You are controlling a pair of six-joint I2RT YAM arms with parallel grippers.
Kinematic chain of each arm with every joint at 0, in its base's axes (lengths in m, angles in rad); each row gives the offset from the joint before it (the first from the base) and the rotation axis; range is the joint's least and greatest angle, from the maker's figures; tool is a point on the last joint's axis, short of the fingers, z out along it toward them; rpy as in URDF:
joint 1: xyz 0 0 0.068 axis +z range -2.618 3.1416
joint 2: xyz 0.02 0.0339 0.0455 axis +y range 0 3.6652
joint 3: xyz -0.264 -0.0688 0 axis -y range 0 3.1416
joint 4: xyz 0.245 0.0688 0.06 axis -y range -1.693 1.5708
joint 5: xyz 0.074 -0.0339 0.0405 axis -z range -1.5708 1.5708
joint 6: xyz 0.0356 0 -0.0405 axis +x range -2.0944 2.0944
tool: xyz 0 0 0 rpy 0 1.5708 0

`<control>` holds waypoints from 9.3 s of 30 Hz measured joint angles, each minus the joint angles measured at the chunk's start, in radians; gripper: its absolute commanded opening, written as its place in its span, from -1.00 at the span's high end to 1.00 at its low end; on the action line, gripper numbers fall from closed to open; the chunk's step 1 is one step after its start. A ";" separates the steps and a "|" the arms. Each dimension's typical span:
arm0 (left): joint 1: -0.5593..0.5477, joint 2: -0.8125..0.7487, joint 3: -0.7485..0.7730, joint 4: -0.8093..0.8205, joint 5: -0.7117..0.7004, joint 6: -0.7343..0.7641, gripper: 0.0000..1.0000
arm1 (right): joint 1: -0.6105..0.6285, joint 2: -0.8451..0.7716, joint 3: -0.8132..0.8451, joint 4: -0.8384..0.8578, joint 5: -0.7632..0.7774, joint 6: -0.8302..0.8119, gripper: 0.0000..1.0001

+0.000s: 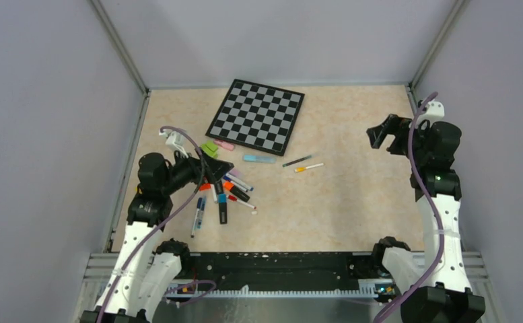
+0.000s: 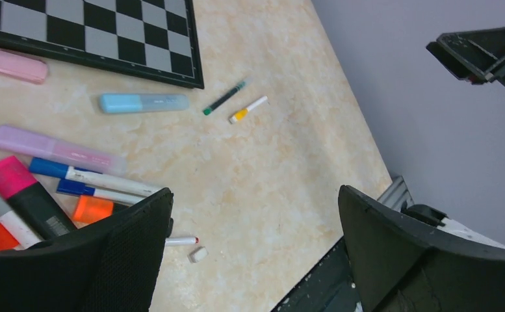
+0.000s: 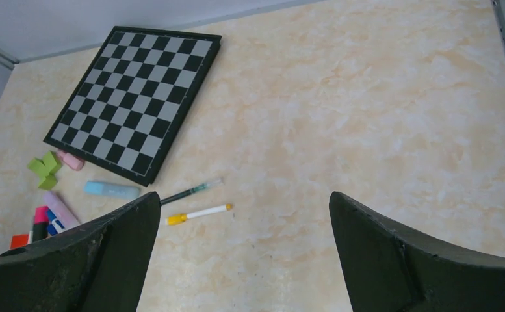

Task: Open the pen caps
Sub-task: Pick up the pen from the center of the board, then open the pen cap from the pen.

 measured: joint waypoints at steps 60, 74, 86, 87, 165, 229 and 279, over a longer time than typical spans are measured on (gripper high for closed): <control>-0.456 1.113 0.648 -0.372 -0.968 -0.491 -0.52 | 0.001 -0.012 -0.227 0.055 -0.460 -0.451 -0.90; -0.439 1.273 0.801 -0.456 -0.925 -0.582 -0.47 | 0.001 -0.012 -0.227 0.054 -0.454 -0.451 -0.89; -0.435 1.364 0.856 -0.479 -0.897 -0.590 -0.40 | 0.001 -0.012 -0.227 0.054 -0.451 -0.452 -0.89; -0.434 1.371 0.861 -0.482 -0.894 -0.589 -0.39 | 0.001 -0.012 -0.227 0.054 -0.451 -0.452 -0.89; -0.531 0.984 0.439 -0.200 -0.659 -0.315 1.00 | 0.009 0.020 -0.242 0.047 -0.584 -0.460 -0.68; -0.909 0.840 0.200 0.681 -0.785 -0.285 -0.98 | 0.352 0.167 -0.332 0.224 -0.519 -0.327 1.00; -0.863 0.724 -0.102 1.152 -0.050 0.399 -0.36 | 0.355 0.070 -0.330 -0.260 -0.849 -1.132 1.00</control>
